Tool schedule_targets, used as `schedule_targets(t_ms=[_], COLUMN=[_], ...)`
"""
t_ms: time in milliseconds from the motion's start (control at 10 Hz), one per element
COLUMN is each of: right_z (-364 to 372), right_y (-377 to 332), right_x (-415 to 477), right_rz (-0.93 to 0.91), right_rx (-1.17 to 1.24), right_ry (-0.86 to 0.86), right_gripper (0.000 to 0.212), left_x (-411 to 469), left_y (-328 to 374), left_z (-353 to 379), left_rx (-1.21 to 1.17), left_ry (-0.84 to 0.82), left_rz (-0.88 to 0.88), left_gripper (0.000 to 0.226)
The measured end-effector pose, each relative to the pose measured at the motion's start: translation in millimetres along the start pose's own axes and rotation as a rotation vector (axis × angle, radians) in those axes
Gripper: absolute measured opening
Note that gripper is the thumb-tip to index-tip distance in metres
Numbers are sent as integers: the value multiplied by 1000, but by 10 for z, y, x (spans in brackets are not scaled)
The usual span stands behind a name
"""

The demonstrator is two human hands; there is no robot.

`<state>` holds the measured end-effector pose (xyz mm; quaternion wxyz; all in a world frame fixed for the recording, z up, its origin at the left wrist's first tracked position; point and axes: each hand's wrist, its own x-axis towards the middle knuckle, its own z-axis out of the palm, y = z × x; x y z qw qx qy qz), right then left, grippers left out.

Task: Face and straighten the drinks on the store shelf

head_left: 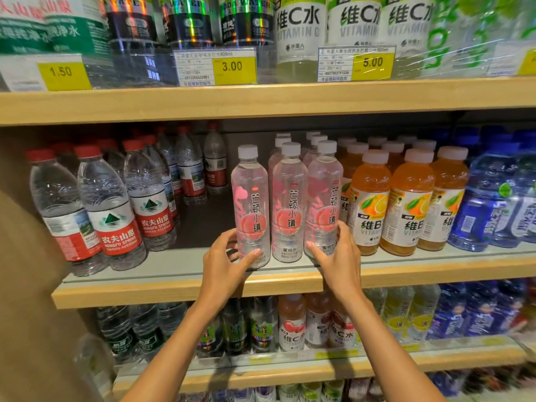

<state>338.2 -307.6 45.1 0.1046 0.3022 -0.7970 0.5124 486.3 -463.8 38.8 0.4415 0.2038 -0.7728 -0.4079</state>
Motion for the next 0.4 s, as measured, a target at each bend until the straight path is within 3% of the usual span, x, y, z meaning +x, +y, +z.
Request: schedule_targets(t_ms=[400], right_z=[-29], right_y=[18], right_x=[-33], right_rz=[13], right_rx=[69], right_ry=[39], right_gripper=[74], left_x=[9], left_y=[-13], left_z=[25], left_rx=[35], left_ry=[15], left_rz=[12], left_gripper=[48])
